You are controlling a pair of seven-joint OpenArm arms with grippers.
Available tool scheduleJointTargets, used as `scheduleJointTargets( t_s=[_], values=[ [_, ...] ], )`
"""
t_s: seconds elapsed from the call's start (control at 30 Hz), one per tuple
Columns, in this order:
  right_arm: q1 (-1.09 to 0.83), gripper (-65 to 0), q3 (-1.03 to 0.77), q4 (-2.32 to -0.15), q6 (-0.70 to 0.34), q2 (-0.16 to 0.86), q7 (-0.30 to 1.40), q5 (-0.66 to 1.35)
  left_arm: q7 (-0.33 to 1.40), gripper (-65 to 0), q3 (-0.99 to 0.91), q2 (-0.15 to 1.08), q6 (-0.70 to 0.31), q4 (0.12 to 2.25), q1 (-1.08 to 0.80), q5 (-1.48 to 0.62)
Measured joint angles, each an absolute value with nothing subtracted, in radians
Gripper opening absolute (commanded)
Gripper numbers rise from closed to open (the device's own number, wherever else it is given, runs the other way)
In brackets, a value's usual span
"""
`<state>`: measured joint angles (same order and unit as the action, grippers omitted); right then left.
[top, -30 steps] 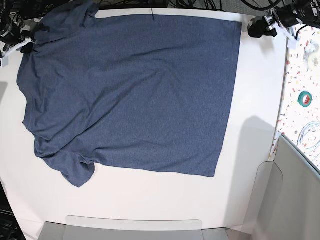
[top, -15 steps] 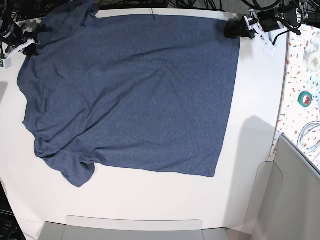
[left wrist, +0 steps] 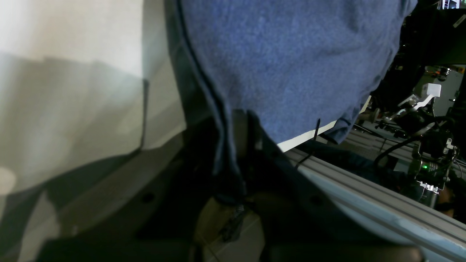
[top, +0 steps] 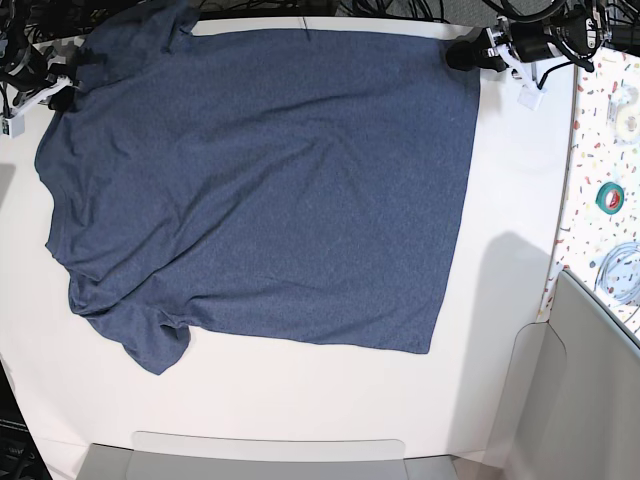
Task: Layout the t-shirt on the table in an organized manner, then fold the t-shirt properly
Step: 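Grasp the shirt's collar-side edge with both grippers at its two ends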
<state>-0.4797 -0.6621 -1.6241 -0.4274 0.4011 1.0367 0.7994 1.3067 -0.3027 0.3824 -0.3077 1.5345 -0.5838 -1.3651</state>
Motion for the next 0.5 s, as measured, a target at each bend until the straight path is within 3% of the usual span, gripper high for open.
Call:
scheduleJointTargets(
  t_s=[0.2,0.5],
  values=[
    [-0.485,-65.0,-0.662,-1.628,-0.427,0.402,1.036,0.8,1.304,-65.0,-0.303,0.382,-0.305,1.552,-0.584,-1.349],
    [-0.499,-65.0,-0.662,-1.633,-0.431,0.41,1.04,0.8,1.316,-65.0,-0.302,0.377,-0.288,1.748,-0.593,-1.293]
  ],
)
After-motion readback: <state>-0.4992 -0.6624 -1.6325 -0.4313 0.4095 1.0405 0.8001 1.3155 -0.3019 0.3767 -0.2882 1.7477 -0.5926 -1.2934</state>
